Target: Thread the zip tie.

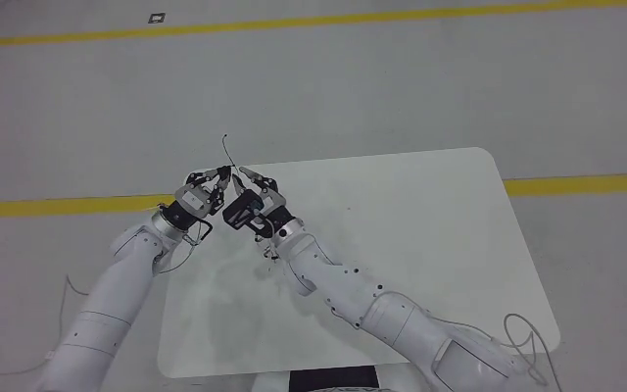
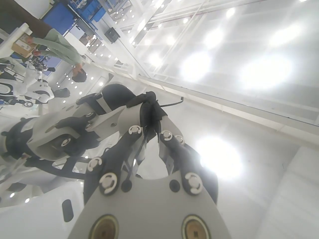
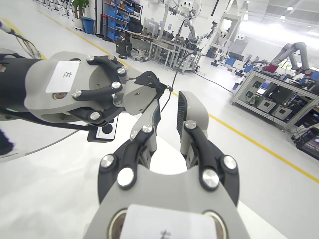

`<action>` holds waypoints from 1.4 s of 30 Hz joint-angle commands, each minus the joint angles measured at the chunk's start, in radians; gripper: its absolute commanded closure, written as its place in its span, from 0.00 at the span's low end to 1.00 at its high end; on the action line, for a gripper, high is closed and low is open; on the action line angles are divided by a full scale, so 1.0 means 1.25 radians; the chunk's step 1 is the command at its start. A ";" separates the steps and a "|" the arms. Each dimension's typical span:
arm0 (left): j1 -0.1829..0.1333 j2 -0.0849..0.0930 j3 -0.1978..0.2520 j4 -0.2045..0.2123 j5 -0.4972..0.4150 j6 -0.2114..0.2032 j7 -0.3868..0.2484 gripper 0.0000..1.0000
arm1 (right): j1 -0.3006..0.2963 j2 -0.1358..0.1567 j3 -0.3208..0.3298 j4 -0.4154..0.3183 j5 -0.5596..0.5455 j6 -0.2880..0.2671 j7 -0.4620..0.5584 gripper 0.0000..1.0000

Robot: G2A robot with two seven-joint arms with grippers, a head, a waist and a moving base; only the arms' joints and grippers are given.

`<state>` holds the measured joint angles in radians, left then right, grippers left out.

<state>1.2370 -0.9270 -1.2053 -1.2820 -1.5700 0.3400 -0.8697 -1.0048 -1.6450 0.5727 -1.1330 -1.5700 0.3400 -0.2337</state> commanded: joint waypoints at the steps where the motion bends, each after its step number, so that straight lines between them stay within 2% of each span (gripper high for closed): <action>1: 0.000 0.000 0.000 0.000 0.000 0.000 0.000 1.00 | 0.001 -0.001 -0.001 0.003 0.000 0.000 -0.002 0.84; 9: 0.000 0.000 0.000 0.000 0.000 0.000 0.000 1.00 | 0.005 -0.005 0.000 0.010 0.000 0.000 -0.008 0.85; 10: 0.000 0.000 0.000 0.000 0.000 0.000 0.000 1.00 | 0.006 -0.006 0.000 0.011 0.000 0.000 -0.008 0.88; 12: 0.000 0.000 0.000 0.000 0.000 0.000 0.000 1.00 | 0.007 -0.007 0.000 0.013 0.000 0.000 -0.010 1.00; 21: 0.000 0.000 0.000 0.000 0.000 0.000 0.000 1.00 | 0.014 -0.002 -0.004 0.021 0.000 0.000 -0.016 1.00; 42: 0.000 0.000 0.000 0.000 0.000 0.000 0.000 1.00 | -0.018 0.056 0.029 -0.039 0.000 0.000 0.010 1.00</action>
<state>1.2370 -0.9270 -1.2053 -1.2820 -1.5700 0.3400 -0.8697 -1.0258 -1.5777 0.6087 -1.1779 -1.5700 0.3400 -0.2227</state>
